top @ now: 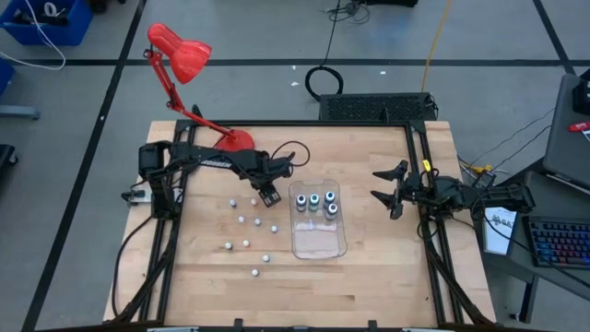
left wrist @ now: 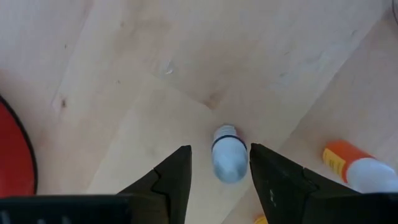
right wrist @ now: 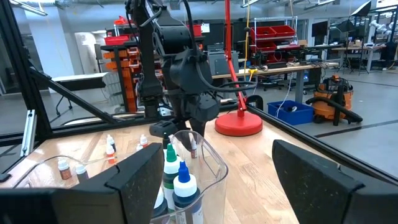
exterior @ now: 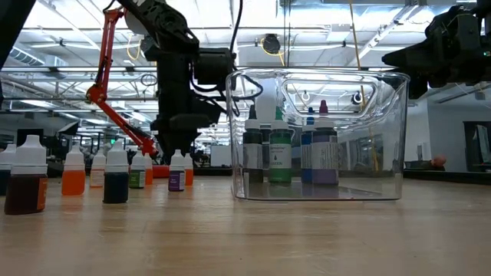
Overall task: Pick & Place food coloring
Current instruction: Put the orange food coloring bottle into the transparent container
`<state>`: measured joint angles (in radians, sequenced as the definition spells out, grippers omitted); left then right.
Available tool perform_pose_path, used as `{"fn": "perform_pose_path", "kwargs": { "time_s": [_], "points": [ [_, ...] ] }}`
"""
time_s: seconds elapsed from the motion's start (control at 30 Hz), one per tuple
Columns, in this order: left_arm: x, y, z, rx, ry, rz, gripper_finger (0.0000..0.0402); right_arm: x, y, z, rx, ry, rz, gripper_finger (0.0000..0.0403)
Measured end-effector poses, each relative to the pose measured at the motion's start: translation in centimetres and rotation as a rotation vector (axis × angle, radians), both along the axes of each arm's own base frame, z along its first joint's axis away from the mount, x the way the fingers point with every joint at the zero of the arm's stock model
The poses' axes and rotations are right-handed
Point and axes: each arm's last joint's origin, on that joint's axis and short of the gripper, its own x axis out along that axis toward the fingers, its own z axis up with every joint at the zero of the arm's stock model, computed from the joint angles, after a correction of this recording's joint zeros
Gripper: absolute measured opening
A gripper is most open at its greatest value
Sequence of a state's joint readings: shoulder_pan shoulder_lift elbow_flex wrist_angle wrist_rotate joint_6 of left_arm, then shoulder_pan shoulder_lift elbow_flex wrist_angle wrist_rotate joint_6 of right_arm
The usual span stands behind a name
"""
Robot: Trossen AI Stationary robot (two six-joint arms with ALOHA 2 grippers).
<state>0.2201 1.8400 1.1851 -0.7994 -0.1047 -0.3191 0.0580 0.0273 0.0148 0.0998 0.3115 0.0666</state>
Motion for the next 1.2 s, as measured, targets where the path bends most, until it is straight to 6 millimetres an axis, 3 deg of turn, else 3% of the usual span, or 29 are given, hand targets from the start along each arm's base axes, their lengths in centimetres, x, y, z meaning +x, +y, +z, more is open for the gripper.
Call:
{"fn": "perform_pose_path", "kwargs": {
  "time_s": [1.2],
  "points": [
    [-0.10, 0.15, -0.02, 0.000, 0.009, -0.019, 0.0152, 0.00, 0.00, 0.00, 0.000, 0.000, 0.000, 0.0288]
  ]
}}
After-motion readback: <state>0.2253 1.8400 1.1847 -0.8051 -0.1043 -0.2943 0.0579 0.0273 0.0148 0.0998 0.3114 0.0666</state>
